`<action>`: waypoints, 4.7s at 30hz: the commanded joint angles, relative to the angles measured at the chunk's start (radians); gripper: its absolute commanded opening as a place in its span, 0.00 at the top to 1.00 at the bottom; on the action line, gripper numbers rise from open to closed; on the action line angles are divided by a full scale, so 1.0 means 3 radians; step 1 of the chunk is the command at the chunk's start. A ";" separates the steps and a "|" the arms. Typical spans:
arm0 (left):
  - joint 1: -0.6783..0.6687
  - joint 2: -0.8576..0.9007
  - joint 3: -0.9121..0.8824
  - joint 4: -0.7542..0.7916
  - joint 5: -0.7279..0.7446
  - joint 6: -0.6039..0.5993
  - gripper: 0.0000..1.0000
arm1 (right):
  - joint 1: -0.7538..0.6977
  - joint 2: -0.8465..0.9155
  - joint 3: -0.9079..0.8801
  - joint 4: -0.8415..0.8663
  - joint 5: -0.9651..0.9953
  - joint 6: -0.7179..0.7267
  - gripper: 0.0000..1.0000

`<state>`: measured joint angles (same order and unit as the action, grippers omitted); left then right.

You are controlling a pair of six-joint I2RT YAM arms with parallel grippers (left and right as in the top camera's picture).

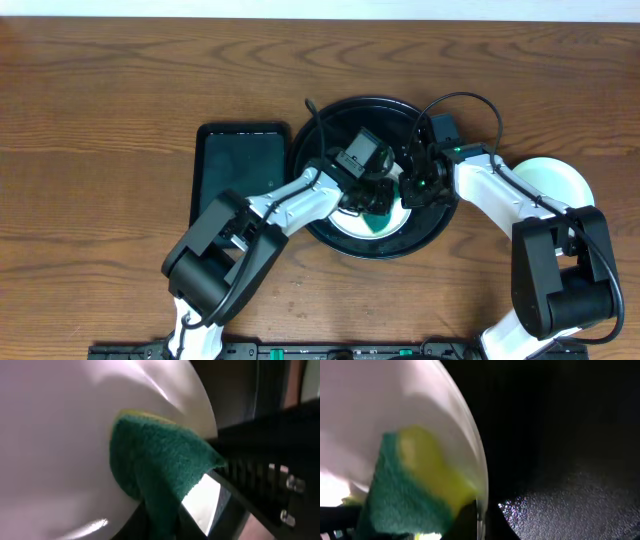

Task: Clean dirty plates on tray and stack at the side
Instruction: 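Scrub the white plate with the sponge in left gripper, then return the sponge to the black rectangular tray with left gripper, then lift the white plate with the right gripper over the tray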

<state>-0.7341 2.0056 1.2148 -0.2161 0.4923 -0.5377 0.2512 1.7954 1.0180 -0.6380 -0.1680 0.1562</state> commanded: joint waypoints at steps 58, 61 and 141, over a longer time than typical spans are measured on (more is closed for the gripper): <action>0.1902 -0.1429 -0.0608 -0.1617 -0.1516 0.0473 0.68 | 0.0036 0.0211 -0.0128 0.0135 0.0081 0.0104 0.99; 0.1907 -0.1545 -0.0582 -0.1680 -0.1395 0.0482 0.58 | 0.0036 0.0193 -0.0126 0.0114 0.0023 0.0100 0.99; 0.1907 -0.3723 -0.0393 -0.1970 -0.1317 0.0482 0.18 | 0.2486 -0.0868 0.0273 0.3573 0.2778 -0.2234 0.99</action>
<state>-0.1661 0.8883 1.0847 -0.8051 0.0990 -0.3950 0.9943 1.5593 1.0840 0.4248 0.6483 -0.5068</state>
